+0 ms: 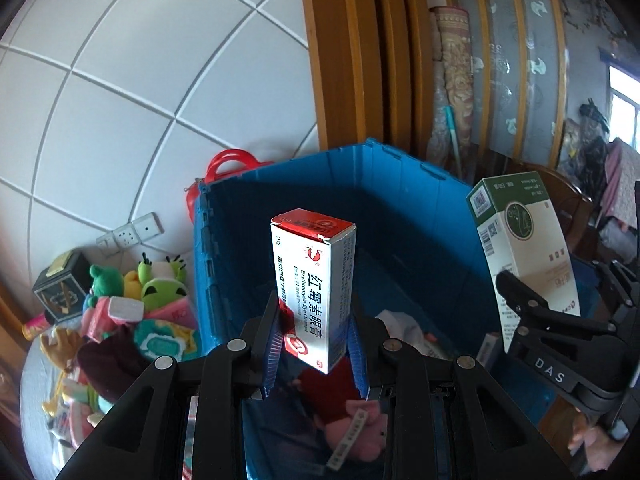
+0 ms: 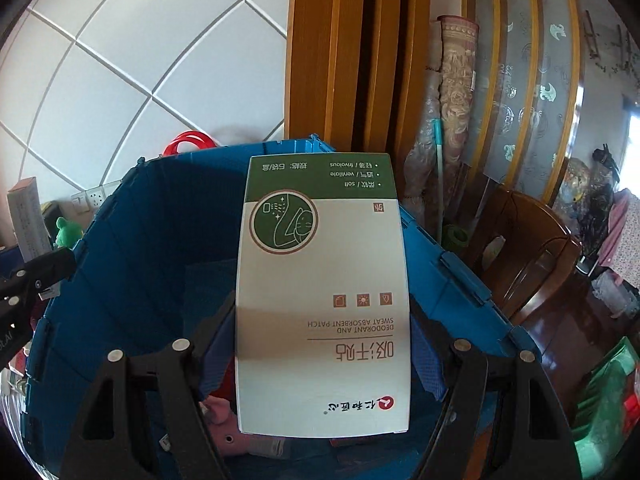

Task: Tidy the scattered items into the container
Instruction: 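Open both tools to drop the ointment box and patch box into the crate, then withdraw both tools from the crate back over the heap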

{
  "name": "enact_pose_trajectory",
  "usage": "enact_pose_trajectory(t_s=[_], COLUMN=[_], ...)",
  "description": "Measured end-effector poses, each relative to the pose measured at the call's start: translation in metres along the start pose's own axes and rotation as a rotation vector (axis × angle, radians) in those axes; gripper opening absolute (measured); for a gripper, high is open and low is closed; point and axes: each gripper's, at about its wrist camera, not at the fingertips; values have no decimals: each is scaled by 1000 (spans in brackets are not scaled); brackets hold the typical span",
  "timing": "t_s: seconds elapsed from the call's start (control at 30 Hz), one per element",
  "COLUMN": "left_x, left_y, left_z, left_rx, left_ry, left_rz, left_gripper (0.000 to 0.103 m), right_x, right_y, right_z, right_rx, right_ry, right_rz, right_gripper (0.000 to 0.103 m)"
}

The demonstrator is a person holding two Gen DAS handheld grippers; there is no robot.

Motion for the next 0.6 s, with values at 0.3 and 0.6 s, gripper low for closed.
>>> enact_pose_trajectory(t_s=[0.3,0.6], left_x=[28,12], left_y=[-6,5], left_z=[1,7], left_rx=[-34,3], left_ry=[-20,7], left_rz=[4,-14], left_gripper=[47,83], right_x=[11,26], right_y=[3,13], right_z=[-2,-9], right_rx=[13,60], right_ry=[1,-43], right_rz=[-13,3], right_gripper=[76,103])
Point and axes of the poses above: each gripper's, at about its wrist camera, not at the fingertips, and y roughly against the way its jaws point, x to its right, z to its underside, and after that the axes turned 1 degree about -y, right-handed
